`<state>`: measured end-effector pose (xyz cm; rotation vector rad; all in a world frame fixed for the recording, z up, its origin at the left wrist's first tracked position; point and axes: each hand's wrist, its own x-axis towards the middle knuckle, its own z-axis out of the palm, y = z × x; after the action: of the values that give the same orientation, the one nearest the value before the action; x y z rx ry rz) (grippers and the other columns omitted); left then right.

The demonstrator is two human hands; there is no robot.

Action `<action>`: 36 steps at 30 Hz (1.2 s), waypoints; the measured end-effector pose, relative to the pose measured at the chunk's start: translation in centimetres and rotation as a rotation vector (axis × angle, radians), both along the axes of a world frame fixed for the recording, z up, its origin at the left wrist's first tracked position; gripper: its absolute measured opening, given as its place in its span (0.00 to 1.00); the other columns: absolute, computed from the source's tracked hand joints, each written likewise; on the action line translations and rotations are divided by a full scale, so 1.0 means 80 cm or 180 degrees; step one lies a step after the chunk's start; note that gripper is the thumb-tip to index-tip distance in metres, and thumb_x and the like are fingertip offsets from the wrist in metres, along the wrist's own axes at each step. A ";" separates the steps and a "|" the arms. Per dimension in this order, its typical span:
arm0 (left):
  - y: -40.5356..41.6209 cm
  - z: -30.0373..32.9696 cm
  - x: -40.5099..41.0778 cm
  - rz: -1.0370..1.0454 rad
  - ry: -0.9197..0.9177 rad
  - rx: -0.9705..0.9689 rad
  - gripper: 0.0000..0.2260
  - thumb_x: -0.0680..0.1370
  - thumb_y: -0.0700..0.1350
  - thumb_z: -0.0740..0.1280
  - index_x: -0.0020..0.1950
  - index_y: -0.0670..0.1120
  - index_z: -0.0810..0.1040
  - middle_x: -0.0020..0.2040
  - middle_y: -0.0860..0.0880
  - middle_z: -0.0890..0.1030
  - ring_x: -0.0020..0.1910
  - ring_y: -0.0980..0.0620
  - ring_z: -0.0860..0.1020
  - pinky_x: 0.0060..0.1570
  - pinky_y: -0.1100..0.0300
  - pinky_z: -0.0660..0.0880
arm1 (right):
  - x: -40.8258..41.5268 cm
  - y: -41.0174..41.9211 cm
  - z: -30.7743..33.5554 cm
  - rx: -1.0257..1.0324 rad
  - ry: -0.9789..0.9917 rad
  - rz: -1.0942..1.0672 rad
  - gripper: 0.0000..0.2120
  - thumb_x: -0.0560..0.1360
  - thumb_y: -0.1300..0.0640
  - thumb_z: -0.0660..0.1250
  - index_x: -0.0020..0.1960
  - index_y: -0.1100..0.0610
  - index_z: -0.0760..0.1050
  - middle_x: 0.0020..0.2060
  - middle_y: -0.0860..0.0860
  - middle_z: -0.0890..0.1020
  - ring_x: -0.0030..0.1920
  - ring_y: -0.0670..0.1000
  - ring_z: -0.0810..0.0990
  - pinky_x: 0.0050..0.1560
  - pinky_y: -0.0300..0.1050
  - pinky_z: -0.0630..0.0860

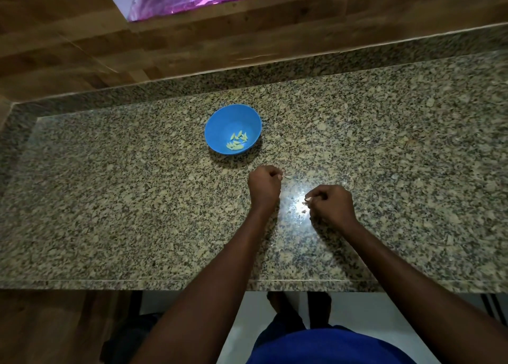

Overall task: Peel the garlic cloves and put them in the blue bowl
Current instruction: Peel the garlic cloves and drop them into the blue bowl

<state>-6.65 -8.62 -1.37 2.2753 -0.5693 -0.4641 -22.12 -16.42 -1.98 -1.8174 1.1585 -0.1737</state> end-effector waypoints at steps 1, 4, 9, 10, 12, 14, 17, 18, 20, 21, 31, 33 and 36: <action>0.005 -0.001 -0.003 -0.0053 0.0011 -0.0010 0.06 0.75 0.35 0.72 0.48 0.43 0.87 0.44 0.47 0.87 0.41 0.51 0.84 0.48 0.59 0.81 | -0.001 -0.002 0.000 0.0105 -0.0045 -0.0014 0.11 0.71 0.64 0.67 0.40 0.51 0.85 0.27 0.49 0.84 0.31 0.49 0.84 0.38 0.43 0.83; 0.008 -0.004 -0.023 -0.0483 -0.0055 -0.0003 0.08 0.77 0.35 0.69 0.48 0.45 0.86 0.47 0.47 0.86 0.43 0.53 0.82 0.47 0.60 0.79 | -0.003 -0.003 0.004 0.0490 -0.0310 -0.0351 0.12 0.73 0.67 0.63 0.38 0.57 0.84 0.28 0.55 0.84 0.28 0.54 0.84 0.37 0.51 0.84; -0.014 -0.007 -0.059 -0.1519 -0.0964 0.0290 0.09 0.75 0.32 0.66 0.52 0.43 0.78 0.52 0.42 0.77 0.49 0.46 0.74 0.46 0.52 0.72 | -0.008 -0.011 0.011 0.1038 -0.0658 -0.1039 0.10 0.76 0.67 0.66 0.38 0.66 0.82 0.34 0.66 0.83 0.29 0.58 0.81 0.35 0.60 0.84; -0.016 -0.011 -0.064 -0.1702 -0.1158 0.0426 0.12 0.72 0.31 0.69 0.53 0.41 0.77 0.53 0.41 0.77 0.50 0.44 0.73 0.45 0.52 0.71 | -0.012 -0.016 0.010 0.0961 -0.0631 -0.1051 0.09 0.75 0.66 0.68 0.37 0.65 0.82 0.33 0.64 0.83 0.29 0.59 0.82 0.35 0.59 0.84; -0.008 -0.022 -0.076 -0.1983 -0.1482 0.0611 0.19 0.65 0.33 0.73 0.54 0.40 0.76 0.53 0.43 0.76 0.51 0.44 0.73 0.45 0.52 0.69 | -0.021 -0.024 0.007 0.0746 -0.0544 -0.1000 0.08 0.74 0.64 0.72 0.36 0.61 0.83 0.30 0.59 0.83 0.29 0.57 0.84 0.35 0.55 0.84; 0.012 -0.033 -0.089 -0.2074 -0.1588 0.0514 0.18 0.70 0.34 0.70 0.60 0.38 0.75 0.57 0.42 0.76 0.55 0.43 0.72 0.51 0.53 0.70 | -0.026 -0.032 0.003 0.0307 -0.0310 -0.0828 0.08 0.74 0.62 0.72 0.36 0.57 0.83 0.29 0.53 0.84 0.29 0.52 0.84 0.34 0.45 0.83; 0.040 -0.041 -0.105 -0.2138 -0.1580 0.0245 0.15 0.77 0.35 0.67 0.63 0.37 0.75 0.60 0.41 0.76 0.56 0.43 0.73 0.53 0.51 0.72 | -0.028 -0.038 0.000 -0.0923 0.0239 -0.0450 0.04 0.74 0.61 0.70 0.43 0.56 0.84 0.35 0.52 0.83 0.37 0.53 0.82 0.37 0.40 0.72; 0.043 -0.040 -0.107 -0.2112 -0.1523 0.0183 0.14 0.78 0.36 0.69 0.63 0.37 0.75 0.59 0.41 0.76 0.56 0.43 0.73 0.52 0.50 0.73 | -0.028 -0.041 -0.002 -0.1305 0.0320 -0.0353 0.04 0.75 0.61 0.69 0.47 0.58 0.83 0.40 0.55 0.84 0.42 0.56 0.82 0.40 0.43 0.74; 0.038 -0.031 -0.106 -0.1931 -0.1252 0.0136 0.16 0.78 0.39 0.71 0.64 0.37 0.76 0.59 0.40 0.77 0.56 0.42 0.73 0.52 0.50 0.73 | -0.029 -0.046 -0.010 -0.1792 0.0509 -0.0073 0.07 0.75 0.63 0.69 0.52 0.62 0.81 0.47 0.60 0.80 0.50 0.61 0.78 0.46 0.50 0.75; 0.033 -0.028 -0.103 -0.1828 -0.1116 0.0177 0.19 0.77 0.41 0.73 0.65 0.37 0.76 0.60 0.40 0.77 0.56 0.42 0.73 0.53 0.50 0.73 | -0.030 -0.047 -0.014 -0.1861 0.0618 0.0071 0.07 0.74 0.64 0.70 0.52 0.63 0.79 0.49 0.61 0.79 0.52 0.62 0.76 0.47 0.51 0.74; 0.057 -0.039 -0.125 -0.1721 -0.1337 0.0404 0.05 0.76 0.36 0.69 0.42 0.43 0.76 0.41 0.46 0.74 0.41 0.52 0.67 0.35 0.55 0.61 | -0.038 0.009 -0.036 -0.1727 0.0315 0.0812 0.10 0.68 0.70 0.69 0.36 0.58 0.73 0.33 0.51 0.73 0.36 0.53 0.71 0.33 0.52 0.70; 0.061 -0.041 -0.116 -0.1608 -0.1476 0.0537 0.09 0.72 0.35 0.72 0.39 0.45 0.75 0.38 0.48 0.74 0.38 0.50 0.70 0.31 0.52 0.66 | -0.045 0.014 -0.039 -0.1717 0.0338 0.0924 0.10 0.69 0.69 0.69 0.35 0.57 0.74 0.32 0.51 0.72 0.35 0.54 0.72 0.32 0.51 0.70; 0.061 -0.034 -0.109 -0.1332 -0.1321 0.0639 0.07 0.70 0.33 0.72 0.40 0.44 0.80 0.37 0.48 0.76 0.37 0.50 0.72 0.31 0.52 0.70 | -0.053 0.016 -0.037 -0.1700 0.0280 0.1106 0.08 0.70 0.67 0.70 0.35 0.58 0.75 0.34 0.52 0.74 0.37 0.54 0.72 0.33 0.48 0.68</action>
<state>-15.37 -3.74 -4.11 2.4605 -1.2727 -0.2501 -26.36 -15.16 -4.95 -2.4891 0.8846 -0.2158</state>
